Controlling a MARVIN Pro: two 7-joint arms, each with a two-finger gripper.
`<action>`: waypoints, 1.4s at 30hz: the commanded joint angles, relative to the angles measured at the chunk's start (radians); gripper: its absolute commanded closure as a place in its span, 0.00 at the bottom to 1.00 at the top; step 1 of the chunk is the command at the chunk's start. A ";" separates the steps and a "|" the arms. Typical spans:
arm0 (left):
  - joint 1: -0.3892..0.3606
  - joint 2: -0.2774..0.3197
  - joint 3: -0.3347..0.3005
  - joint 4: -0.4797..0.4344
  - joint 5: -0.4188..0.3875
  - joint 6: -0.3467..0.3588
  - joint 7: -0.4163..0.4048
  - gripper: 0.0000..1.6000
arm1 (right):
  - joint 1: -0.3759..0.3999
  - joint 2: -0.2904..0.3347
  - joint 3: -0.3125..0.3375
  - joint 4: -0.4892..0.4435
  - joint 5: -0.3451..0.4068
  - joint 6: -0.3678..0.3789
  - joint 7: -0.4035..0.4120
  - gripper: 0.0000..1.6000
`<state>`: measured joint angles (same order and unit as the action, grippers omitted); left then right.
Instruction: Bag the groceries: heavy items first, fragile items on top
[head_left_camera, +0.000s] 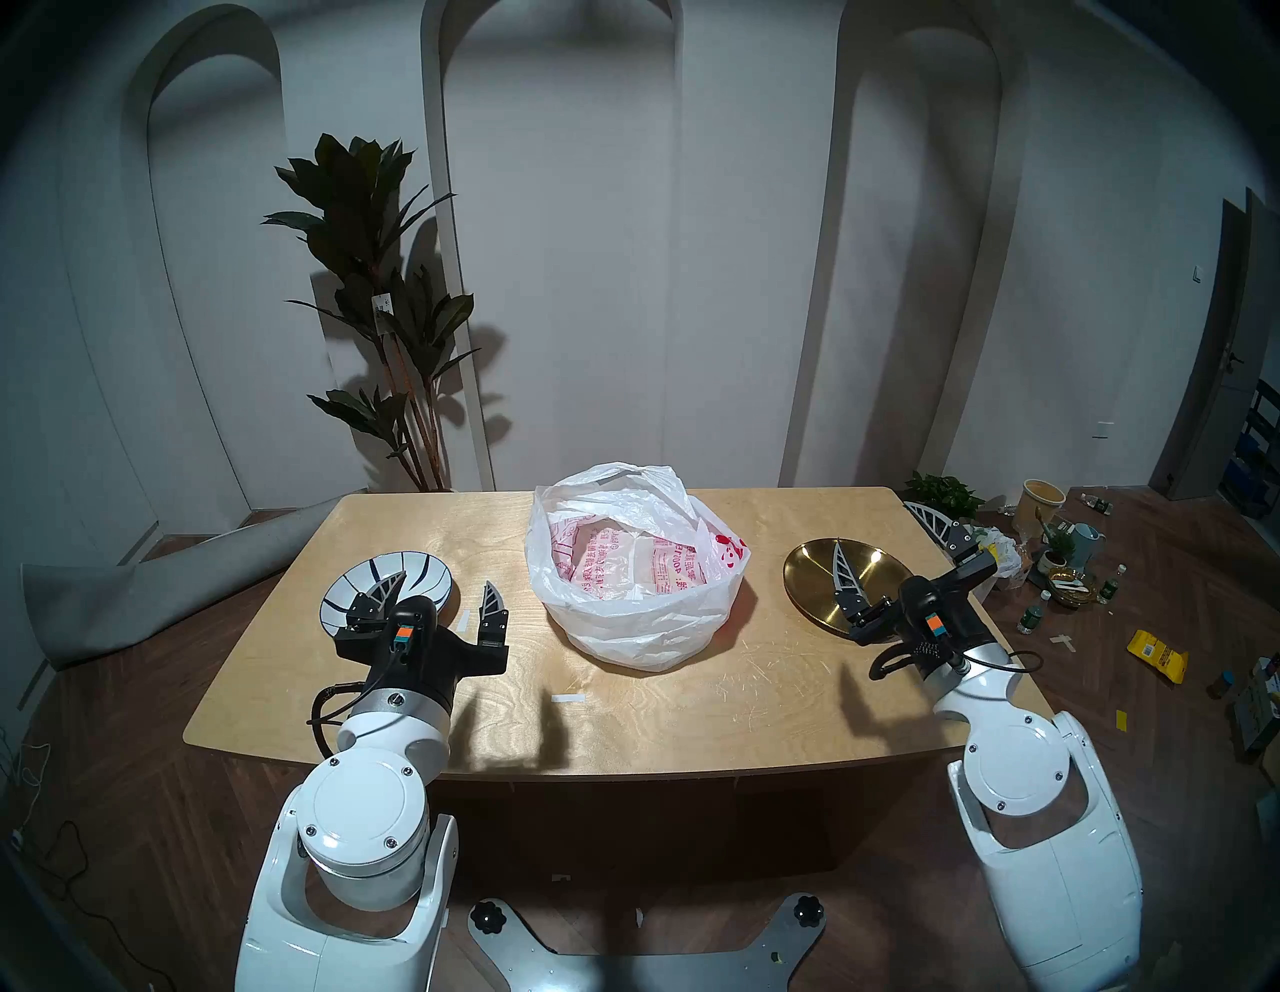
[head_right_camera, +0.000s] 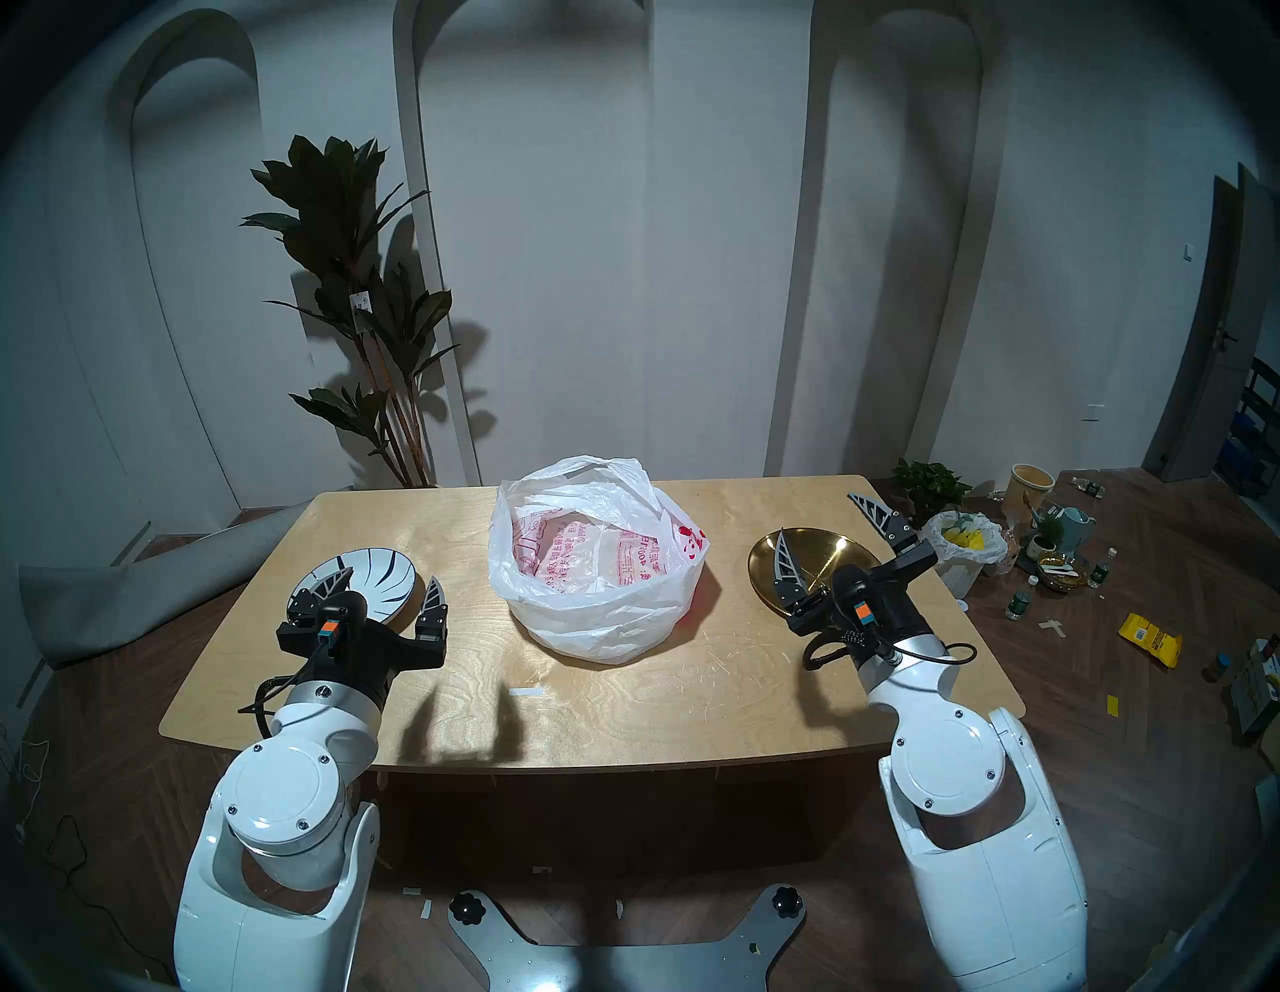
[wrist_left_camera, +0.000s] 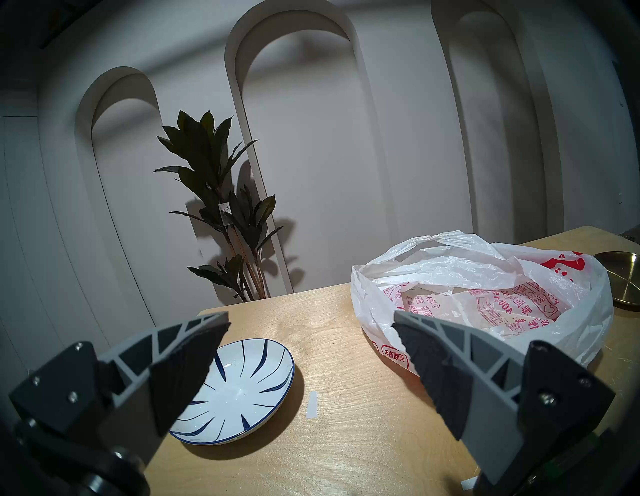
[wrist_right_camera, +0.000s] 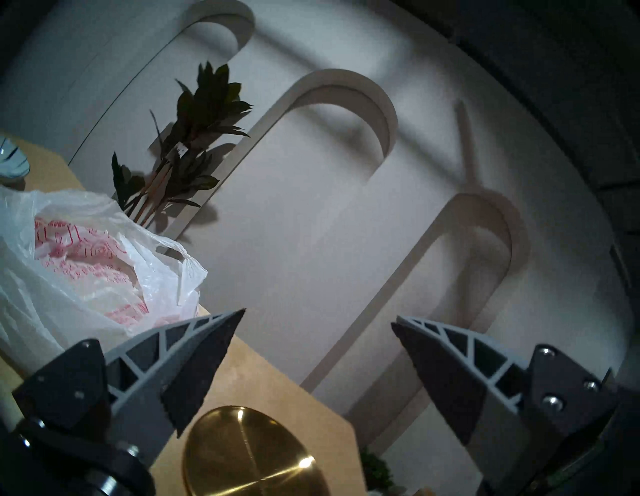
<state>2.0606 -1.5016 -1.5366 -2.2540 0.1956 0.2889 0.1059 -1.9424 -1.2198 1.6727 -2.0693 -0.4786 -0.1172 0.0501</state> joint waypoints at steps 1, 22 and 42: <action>-0.005 -0.001 -0.002 -0.017 0.000 -0.004 0.002 0.00 | -0.116 0.118 0.076 -0.024 -0.218 -0.061 0.017 0.00; -0.002 -0.001 -0.002 -0.023 -0.002 -0.003 0.001 0.00 | -0.135 0.160 0.177 0.278 -0.618 -0.104 -0.135 0.00; -0.005 0.000 -0.001 -0.019 0.000 -0.004 0.002 0.00 | 0.101 0.197 -0.003 0.384 -0.538 0.059 -0.042 0.00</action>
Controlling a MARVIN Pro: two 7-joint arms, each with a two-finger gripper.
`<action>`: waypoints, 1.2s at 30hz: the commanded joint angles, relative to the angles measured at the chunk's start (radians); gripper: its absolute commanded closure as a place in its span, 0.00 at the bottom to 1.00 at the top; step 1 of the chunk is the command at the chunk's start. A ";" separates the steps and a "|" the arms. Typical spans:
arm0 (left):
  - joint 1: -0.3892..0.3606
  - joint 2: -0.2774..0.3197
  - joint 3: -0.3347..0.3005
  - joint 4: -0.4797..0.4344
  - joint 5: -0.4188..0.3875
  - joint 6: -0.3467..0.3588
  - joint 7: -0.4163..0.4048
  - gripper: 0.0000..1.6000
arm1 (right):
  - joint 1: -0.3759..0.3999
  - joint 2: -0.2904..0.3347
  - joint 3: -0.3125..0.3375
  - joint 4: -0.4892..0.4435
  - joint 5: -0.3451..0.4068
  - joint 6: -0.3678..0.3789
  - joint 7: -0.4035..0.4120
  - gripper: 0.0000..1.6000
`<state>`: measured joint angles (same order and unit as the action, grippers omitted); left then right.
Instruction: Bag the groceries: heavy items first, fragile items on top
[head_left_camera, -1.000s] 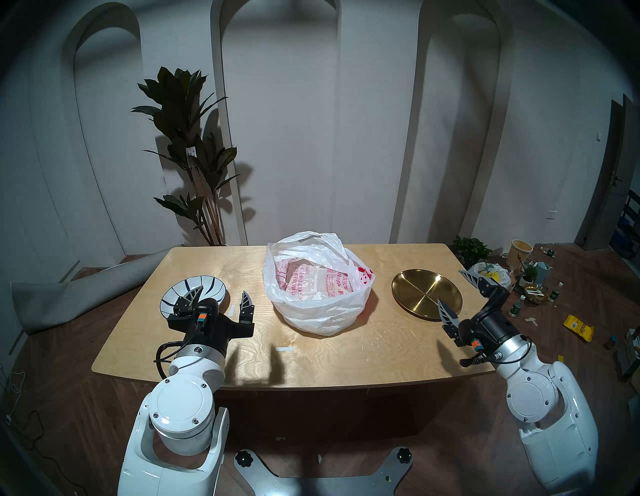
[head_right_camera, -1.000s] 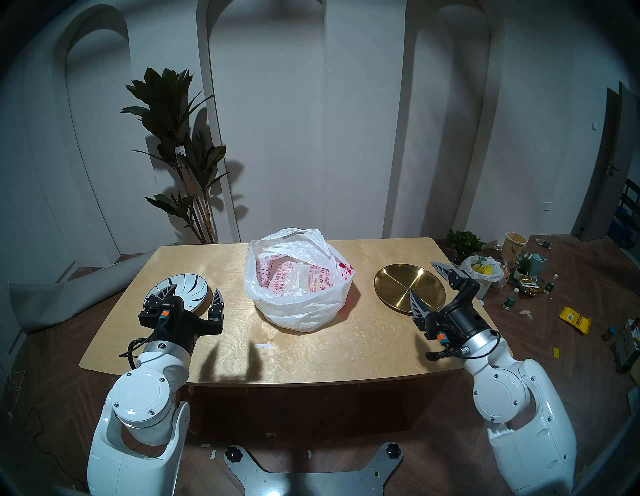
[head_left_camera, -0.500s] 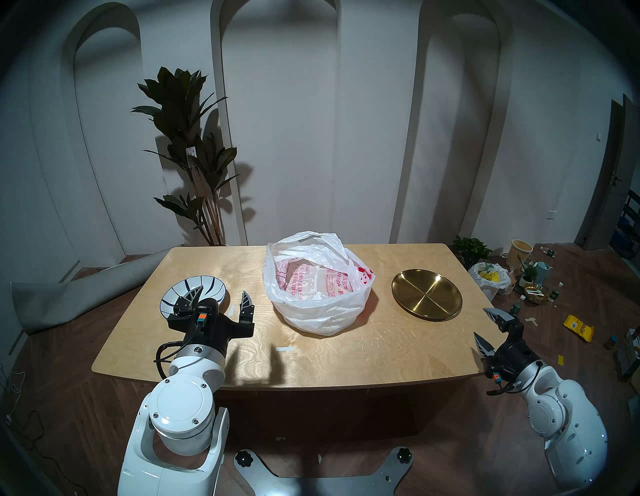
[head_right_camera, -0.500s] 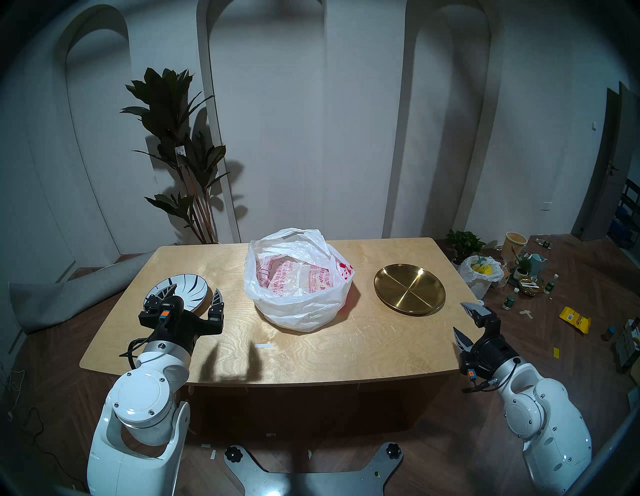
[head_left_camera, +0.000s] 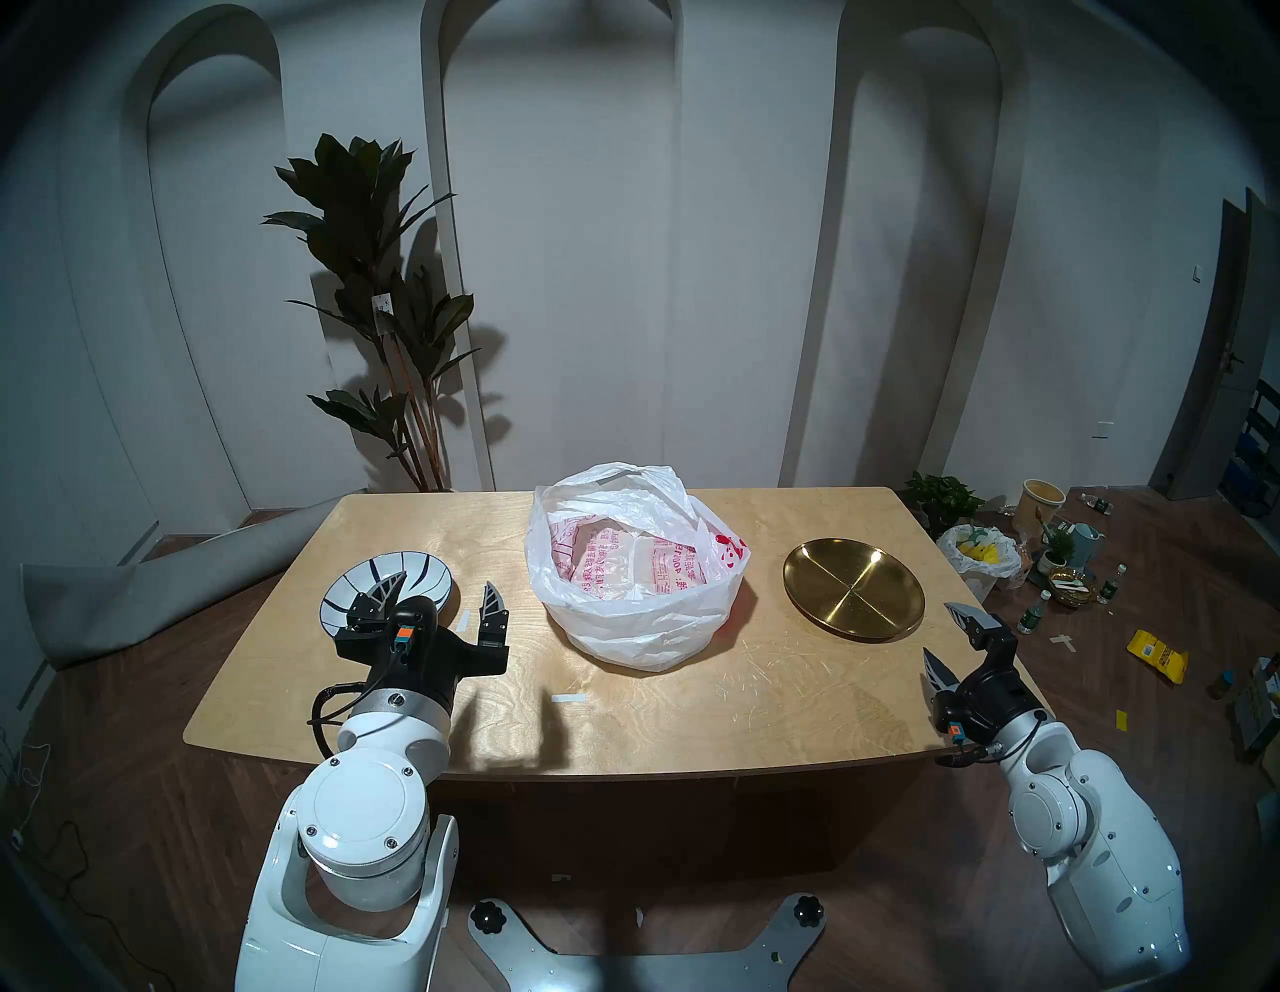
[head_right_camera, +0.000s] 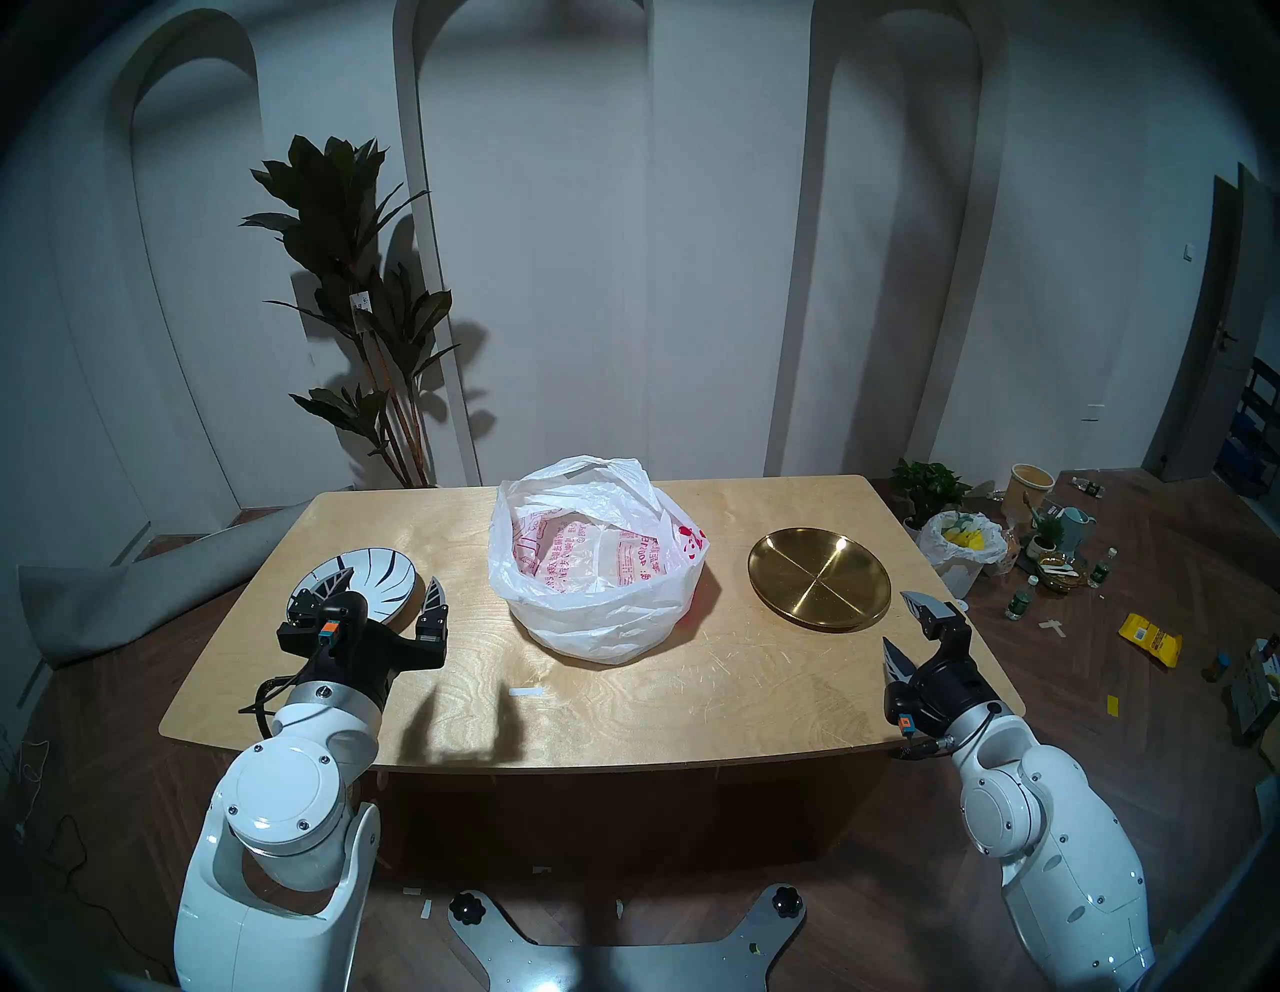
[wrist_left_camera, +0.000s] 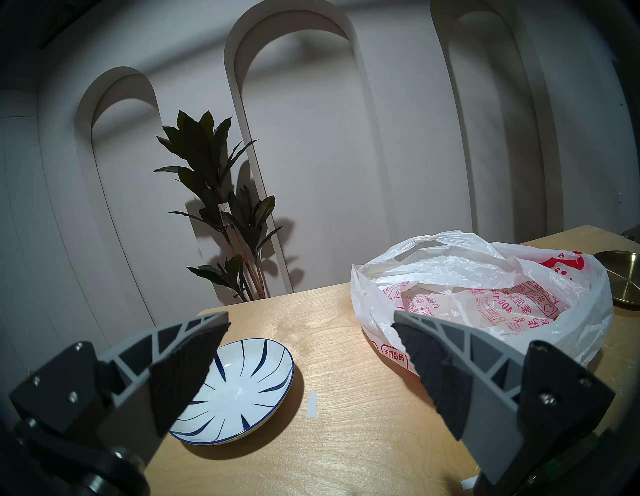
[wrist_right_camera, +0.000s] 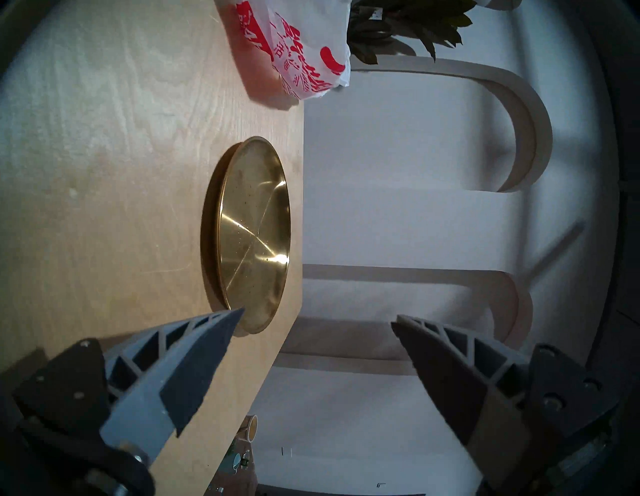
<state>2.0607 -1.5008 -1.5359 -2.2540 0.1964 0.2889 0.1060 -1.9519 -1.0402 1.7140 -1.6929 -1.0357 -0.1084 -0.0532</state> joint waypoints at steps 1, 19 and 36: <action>-0.005 -0.001 -0.002 -0.019 -0.001 -0.004 0.002 0.00 | 0.107 0.024 -0.049 -0.005 0.017 0.057 0.071 0.00; -0.004 -0.001 -0.002 -0.020 -0.001 -0.004 0.002 0.00 | 0.293 0.069 -0.150 0.024 0.043 0.235 0.470 0.00; -0.002 -0.002 -0.003 -0.024 -0.003 -0.003 0.001 0.00 | 0.467 0.077 -0.306 0.113 -0.003 0.356 0.755 0.00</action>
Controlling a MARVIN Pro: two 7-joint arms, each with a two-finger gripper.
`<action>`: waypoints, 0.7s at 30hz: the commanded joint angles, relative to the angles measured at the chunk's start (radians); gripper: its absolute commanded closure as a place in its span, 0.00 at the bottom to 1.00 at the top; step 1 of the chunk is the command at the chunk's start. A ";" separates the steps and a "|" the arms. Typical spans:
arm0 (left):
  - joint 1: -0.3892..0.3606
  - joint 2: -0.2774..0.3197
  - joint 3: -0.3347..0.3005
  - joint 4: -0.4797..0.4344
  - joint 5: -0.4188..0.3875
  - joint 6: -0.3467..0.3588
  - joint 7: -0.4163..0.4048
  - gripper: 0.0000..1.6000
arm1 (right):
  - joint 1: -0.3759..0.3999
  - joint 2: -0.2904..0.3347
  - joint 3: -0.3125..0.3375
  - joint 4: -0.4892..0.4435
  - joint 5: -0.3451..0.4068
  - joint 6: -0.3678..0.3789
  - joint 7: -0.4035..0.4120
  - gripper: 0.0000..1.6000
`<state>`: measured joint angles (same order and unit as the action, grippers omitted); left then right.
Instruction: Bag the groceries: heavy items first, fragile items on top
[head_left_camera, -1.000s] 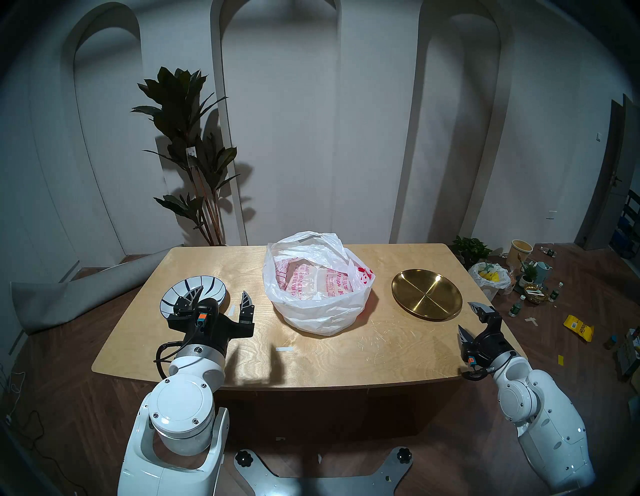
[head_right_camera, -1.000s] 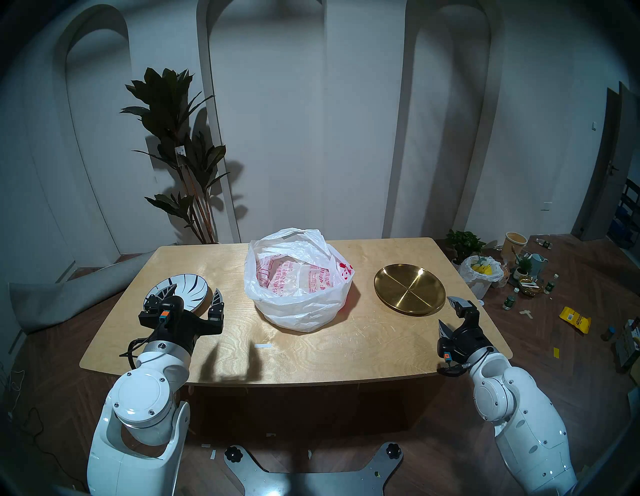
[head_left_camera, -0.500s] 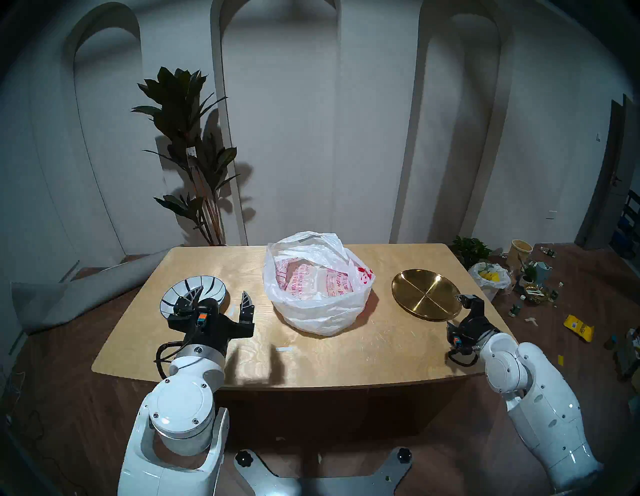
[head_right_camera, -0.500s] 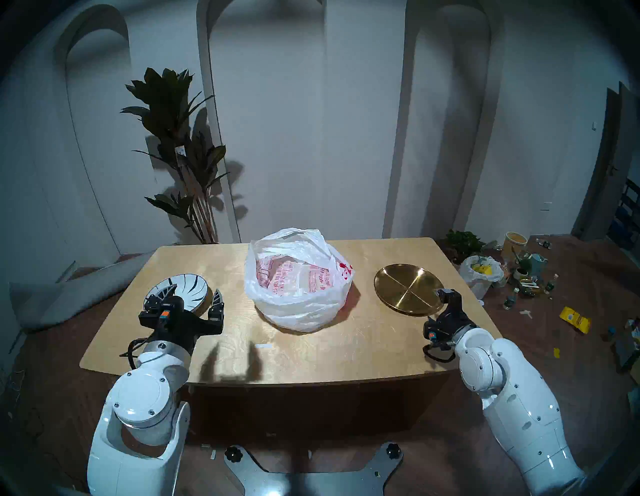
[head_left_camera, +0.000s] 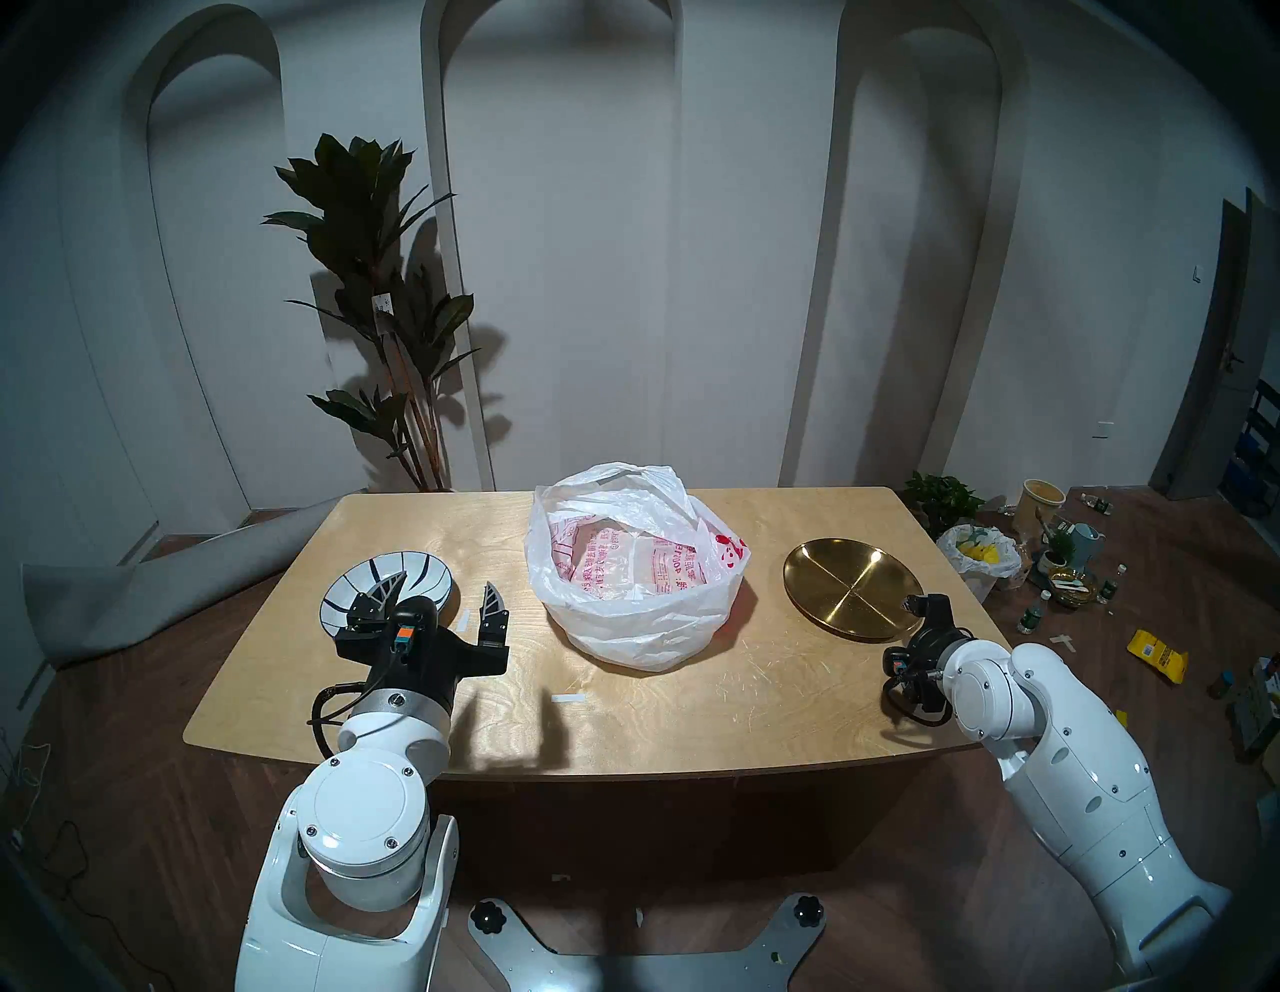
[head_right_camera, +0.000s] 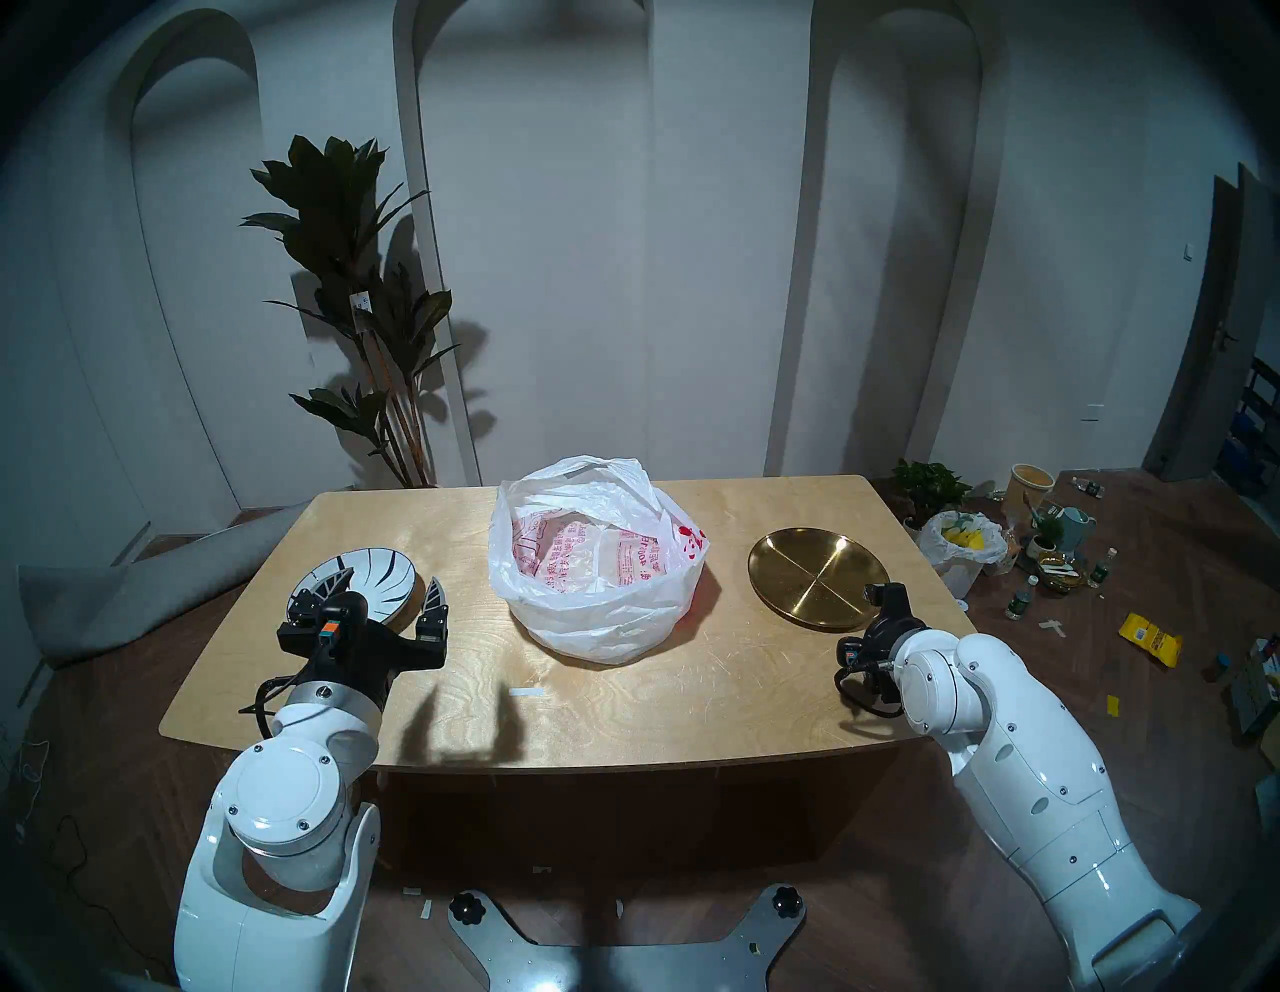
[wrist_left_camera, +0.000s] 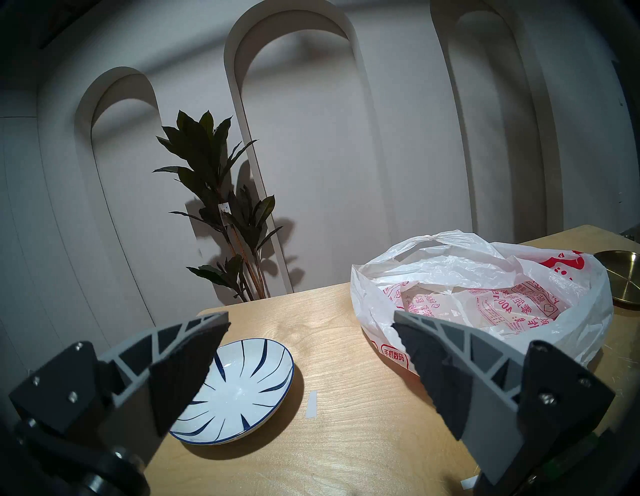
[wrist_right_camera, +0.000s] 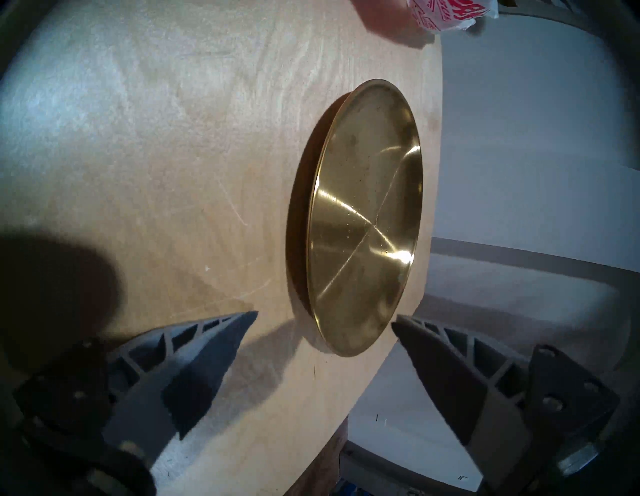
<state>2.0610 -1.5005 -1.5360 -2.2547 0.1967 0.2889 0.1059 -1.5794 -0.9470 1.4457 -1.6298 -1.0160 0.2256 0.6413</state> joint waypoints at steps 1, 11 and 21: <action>-0.002 -0.002 -0.003 -0.024 -0.003 -0.003 0.001 0.00 | 0.109 -0.022 -0.045 0.068 -0.027 0.023 0.058 0.00; -0.002 -0.002 -0.003 -0.023 -0.003 -0.003 0.001 0.00 | 0.210 -0.071 -0.098 0.211 -0.045 -0.025 -0.018 0.00; -0.002 -0.002 -0.003 -0.023 -0.003 -0.003 0.001 0.00 | 0.198 -0.088 -0.115 0.256 -0.023 -0.062 -0.031 1.00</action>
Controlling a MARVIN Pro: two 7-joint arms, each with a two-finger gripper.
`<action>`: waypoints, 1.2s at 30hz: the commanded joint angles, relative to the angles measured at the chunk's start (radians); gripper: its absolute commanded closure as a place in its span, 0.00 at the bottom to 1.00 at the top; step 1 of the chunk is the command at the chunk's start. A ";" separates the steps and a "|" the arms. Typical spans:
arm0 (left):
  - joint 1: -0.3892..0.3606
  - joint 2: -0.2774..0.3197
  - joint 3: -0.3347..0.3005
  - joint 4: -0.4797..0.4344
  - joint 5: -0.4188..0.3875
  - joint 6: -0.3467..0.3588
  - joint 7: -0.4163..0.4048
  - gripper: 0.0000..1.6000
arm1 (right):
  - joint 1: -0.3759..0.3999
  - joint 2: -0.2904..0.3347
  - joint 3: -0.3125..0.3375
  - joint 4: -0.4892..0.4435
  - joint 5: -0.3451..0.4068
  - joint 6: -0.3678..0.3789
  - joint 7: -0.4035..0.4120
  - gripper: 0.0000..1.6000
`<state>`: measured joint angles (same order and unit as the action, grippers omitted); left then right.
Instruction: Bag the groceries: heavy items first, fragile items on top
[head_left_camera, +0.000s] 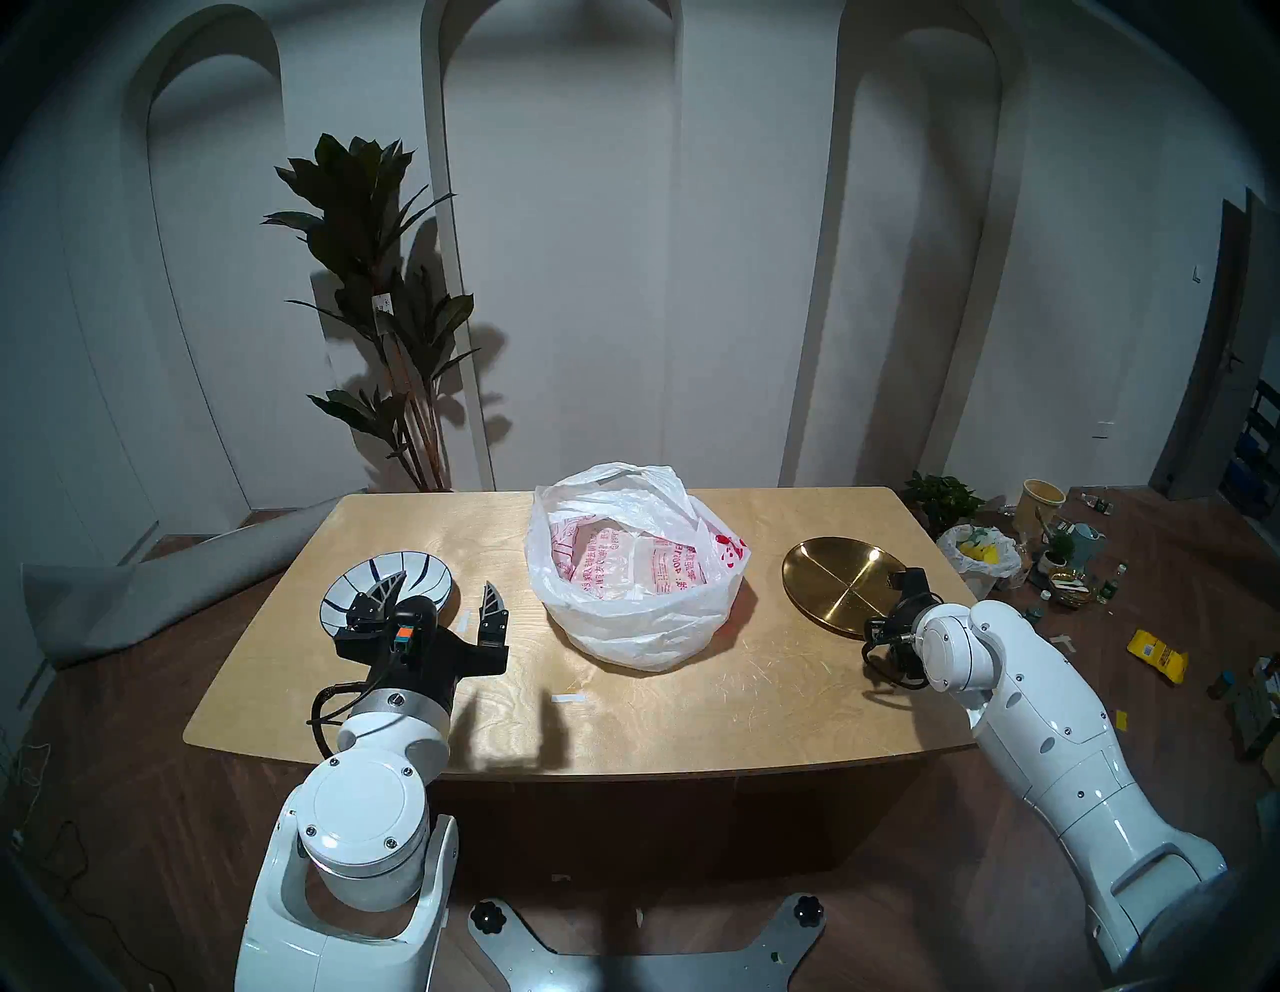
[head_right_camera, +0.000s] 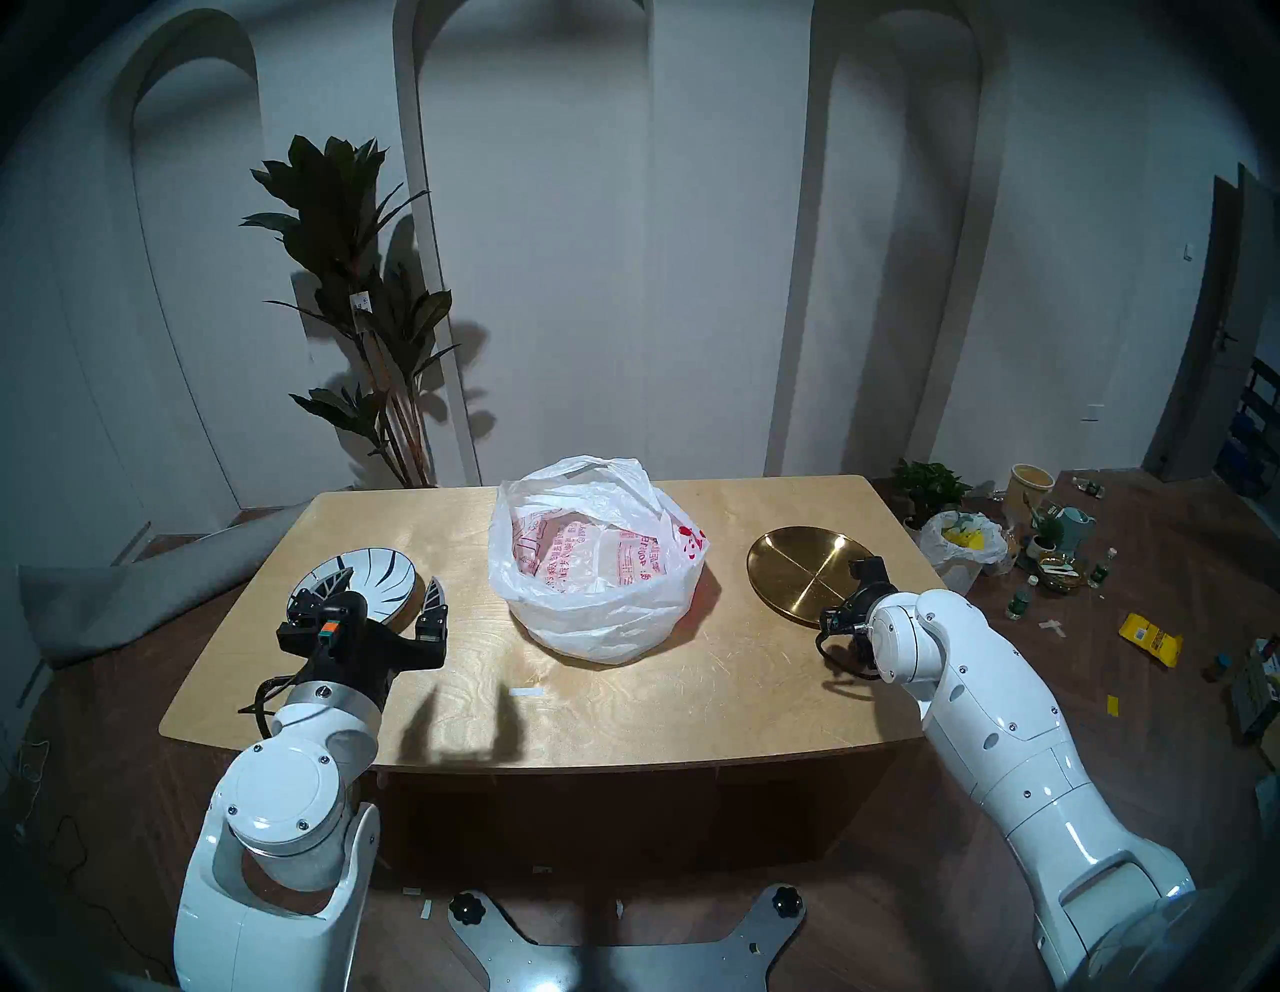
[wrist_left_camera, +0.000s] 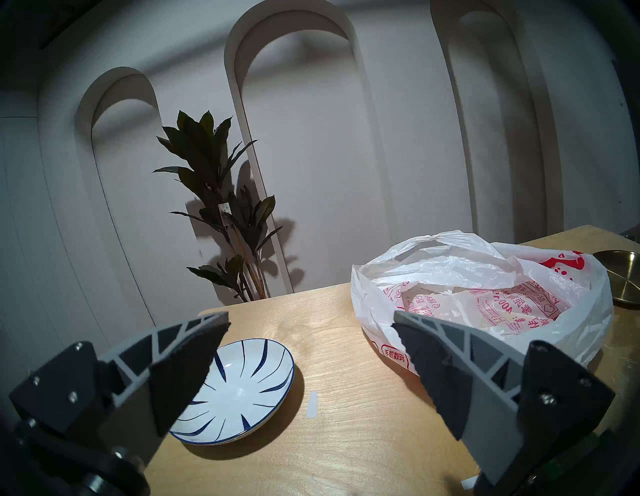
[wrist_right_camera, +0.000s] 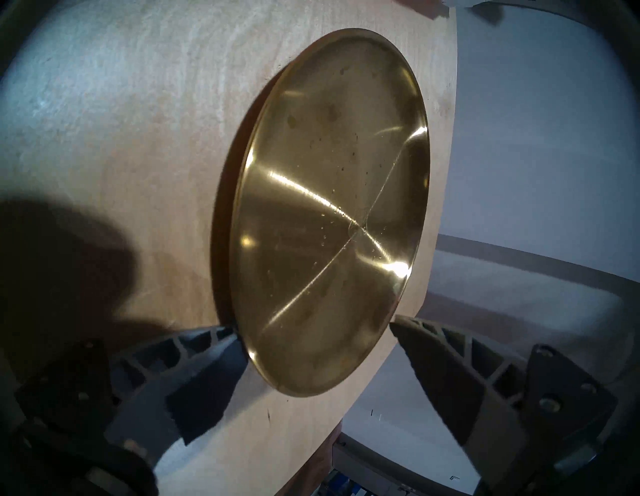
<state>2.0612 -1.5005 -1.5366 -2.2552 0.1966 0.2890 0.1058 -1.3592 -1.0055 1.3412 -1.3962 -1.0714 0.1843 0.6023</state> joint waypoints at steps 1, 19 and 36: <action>-0.002 -0.002 -0.002 -0.023 -0.003 -0.003 0.001 0.00 | -0.025 -0.030 -0.008 0.021 0.034 -0.012 0.010 1.00; -0.002 -0.002 -0.002 -0.023 -0.003 -0.003 0.001 0.00 | -0.034 -0.019 0.059 -0.056 0.095 -0.002 0.024 1.00; -0.003 -0.002 -0.002 -0.022 -0.002 -0.003 0.001 0.00 | 0.075 -0.024 0.034 -0.036 0.062 -0.058 -0.008 1.00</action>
<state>2.0613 -1.5005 -1.5367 -2.2552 0.1965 0.2891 0.1058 -1.3472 -1.0325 1.3810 -1.4142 -0.9954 0.1491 0.6184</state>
